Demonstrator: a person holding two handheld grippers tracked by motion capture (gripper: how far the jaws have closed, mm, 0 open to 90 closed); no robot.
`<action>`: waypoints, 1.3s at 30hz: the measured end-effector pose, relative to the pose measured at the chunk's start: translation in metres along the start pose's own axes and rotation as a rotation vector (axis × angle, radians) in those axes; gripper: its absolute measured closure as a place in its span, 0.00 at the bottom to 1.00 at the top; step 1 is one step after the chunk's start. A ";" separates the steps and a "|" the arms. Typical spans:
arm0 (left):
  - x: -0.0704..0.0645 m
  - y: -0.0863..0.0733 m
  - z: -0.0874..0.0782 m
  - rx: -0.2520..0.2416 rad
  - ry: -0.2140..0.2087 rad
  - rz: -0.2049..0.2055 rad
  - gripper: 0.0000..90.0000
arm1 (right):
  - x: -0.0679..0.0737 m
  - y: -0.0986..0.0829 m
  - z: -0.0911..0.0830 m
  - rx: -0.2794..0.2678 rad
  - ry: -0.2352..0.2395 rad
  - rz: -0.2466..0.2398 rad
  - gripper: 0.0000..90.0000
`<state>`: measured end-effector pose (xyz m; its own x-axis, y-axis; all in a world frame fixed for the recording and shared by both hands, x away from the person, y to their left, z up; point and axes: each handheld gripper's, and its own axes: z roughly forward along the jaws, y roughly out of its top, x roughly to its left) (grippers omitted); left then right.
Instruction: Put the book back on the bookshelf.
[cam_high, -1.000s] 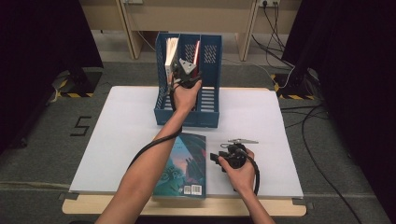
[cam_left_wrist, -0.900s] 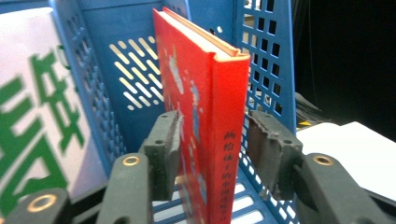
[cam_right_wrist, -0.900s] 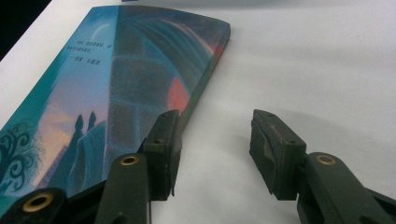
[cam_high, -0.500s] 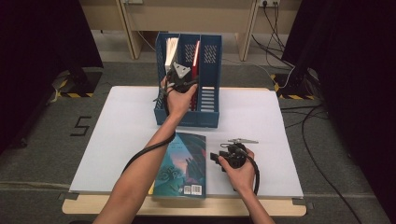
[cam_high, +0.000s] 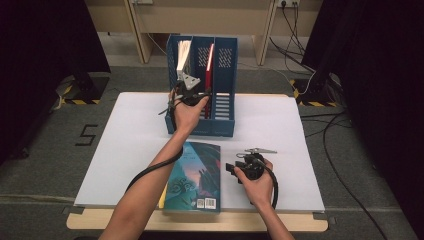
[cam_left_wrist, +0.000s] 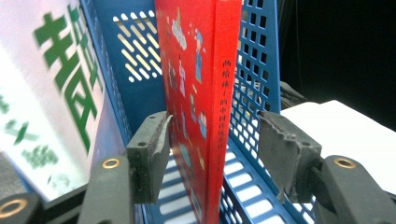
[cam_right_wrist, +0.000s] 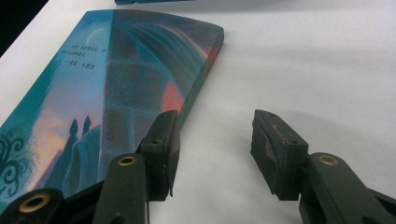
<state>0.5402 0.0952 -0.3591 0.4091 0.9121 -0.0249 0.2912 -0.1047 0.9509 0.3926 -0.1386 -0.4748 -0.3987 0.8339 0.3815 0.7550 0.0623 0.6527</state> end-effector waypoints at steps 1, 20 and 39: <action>0.000 0.000 -0.003 0.001 -0.013 -0.020 0.47 | 0.000 0.000 0.000 0.000 -0.001 0.000 0.58; 0.023 -0.032 -0.063 0.058 -0.067 -0.013 0.47 | 0.003 0.005 0.000 0.001 -0.007 0.013 0.57; 0.047 -0.107 -0.119 0.218 -0.138 -0.002 0.47 | 0.011 0.019 0.016 0.062 0.032 0.044 0.55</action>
<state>0.4254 0.1965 -0.4258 0.5184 0.8511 -0.0829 0.4652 -0.1993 0.8625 0.4112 -0.1191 -0.4686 -0.3798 0.8190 0.4301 0.8027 0.0607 0.5933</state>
